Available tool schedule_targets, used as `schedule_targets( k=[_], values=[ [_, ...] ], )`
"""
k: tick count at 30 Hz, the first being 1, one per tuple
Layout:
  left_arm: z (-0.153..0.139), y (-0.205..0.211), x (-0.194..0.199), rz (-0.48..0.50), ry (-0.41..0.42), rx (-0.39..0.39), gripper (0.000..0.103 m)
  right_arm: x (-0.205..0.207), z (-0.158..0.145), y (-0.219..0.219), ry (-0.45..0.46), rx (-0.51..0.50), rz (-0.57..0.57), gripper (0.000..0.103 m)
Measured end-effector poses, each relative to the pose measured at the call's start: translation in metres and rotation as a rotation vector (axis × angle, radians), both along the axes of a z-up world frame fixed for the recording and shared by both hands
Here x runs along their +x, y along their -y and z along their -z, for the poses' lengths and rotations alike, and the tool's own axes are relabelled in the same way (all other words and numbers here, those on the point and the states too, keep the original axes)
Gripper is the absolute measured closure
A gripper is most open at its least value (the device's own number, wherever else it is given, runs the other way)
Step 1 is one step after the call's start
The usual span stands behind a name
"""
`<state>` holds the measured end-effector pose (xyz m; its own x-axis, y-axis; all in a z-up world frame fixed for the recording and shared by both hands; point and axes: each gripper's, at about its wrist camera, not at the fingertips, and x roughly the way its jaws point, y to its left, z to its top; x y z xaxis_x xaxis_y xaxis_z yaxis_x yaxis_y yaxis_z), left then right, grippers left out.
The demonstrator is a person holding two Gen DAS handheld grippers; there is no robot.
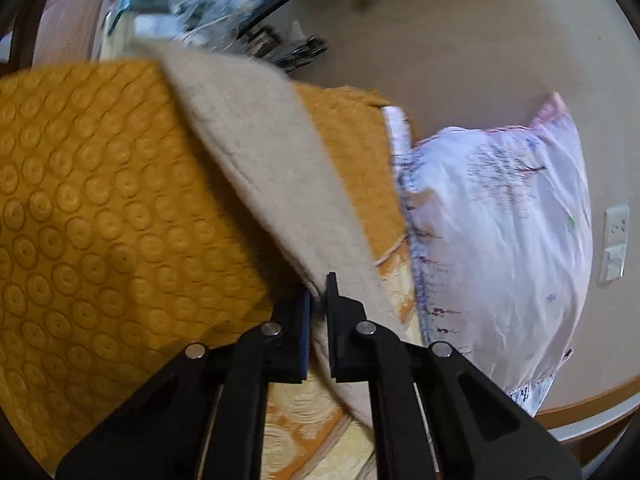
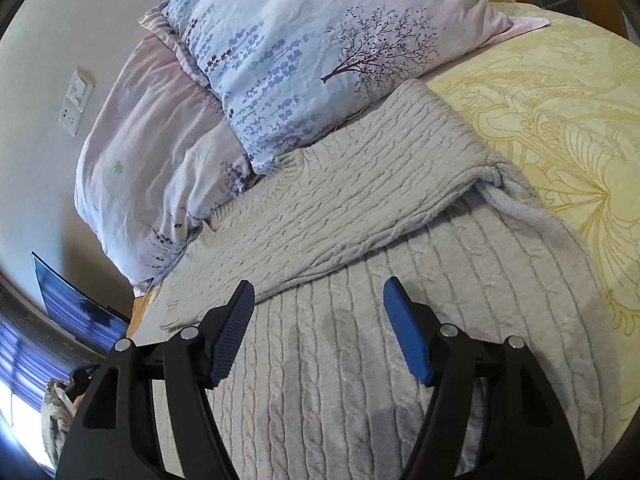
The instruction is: Fold small clothes
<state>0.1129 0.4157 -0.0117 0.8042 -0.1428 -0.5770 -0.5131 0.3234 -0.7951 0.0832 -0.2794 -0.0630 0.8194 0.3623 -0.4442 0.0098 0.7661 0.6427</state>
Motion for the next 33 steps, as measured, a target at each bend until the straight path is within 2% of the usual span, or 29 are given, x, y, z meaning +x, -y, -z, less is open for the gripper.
schedule_targets(
  k=[3,7,10,13,15,18,21,23,26,27,30,33],
  values=[
    [-0.032,0.018,0.010,0.038,0.078,0.058,0.097,0.001,0.000,-0.001,0.003,0.002,-0.005,0.033],
    [-0.077,0.073,0.033,0.171,0.216,0.093,0.097,0.002,0.000,-0.002,0.005,0.001,-0.011,0.033],
    [-0.099,0.135,0.056,0.317,0.296,0.102,0.098,0.002,0.000,-0.002,0.006,0.005,-0.013,0.033],
    [-0.105,0.204,0.077,0.477,0.351,0.078,0.098,0.002,0.000,-0.002,0.006,0.006,-0.016,0.033],
    [-0.099,0.254,0.090,0.587,0.351,0.083,0.097,0.002,-0.001,-0.003,-0.003,0.000,-0.021,0.033],
    [-0.070,0.337,0.105,0.774,0.273,0.085,0.097,0.001,-0.006,-0.004,-0.019,-0.013,-0.032,0.033],
    [-0.046,0.376,0.112,0.867,0.194,0.121,0.091,-0.002,-0.017,-0.005,-0.021,-0.034,-0.049,0.033],
    [-0.037,0.385,0.110,0.906,0.170,0.135,0.089,-0.004,-0.031,-0.008,-0.005,-0.079,-0.067,0.033],
    [-0.046,0.370,0.095,0.924,0.206,0.130,0.062,-0.002,-0.051,-0.019,0.026,-0.144,-0.124,0.033],
    [-0.050,0.362,0.090,0.915,0.224,0.141,0.058,-0.001,-0.058,-0.026,0.039,-0.172,-0.148,0.033],
    [-0.065,0.321,0.068,0.836,0.271,0.223,0.058,0.008,-0.081,-0.064,0.108,-0.308,-0.262,0.033],
    [-0.061,0.278,0.062,0.723,0.198,0.314,0.061,0.018,-0.099,-0.127,0.205,-0.474,-0.431,0.034]
  ],
)
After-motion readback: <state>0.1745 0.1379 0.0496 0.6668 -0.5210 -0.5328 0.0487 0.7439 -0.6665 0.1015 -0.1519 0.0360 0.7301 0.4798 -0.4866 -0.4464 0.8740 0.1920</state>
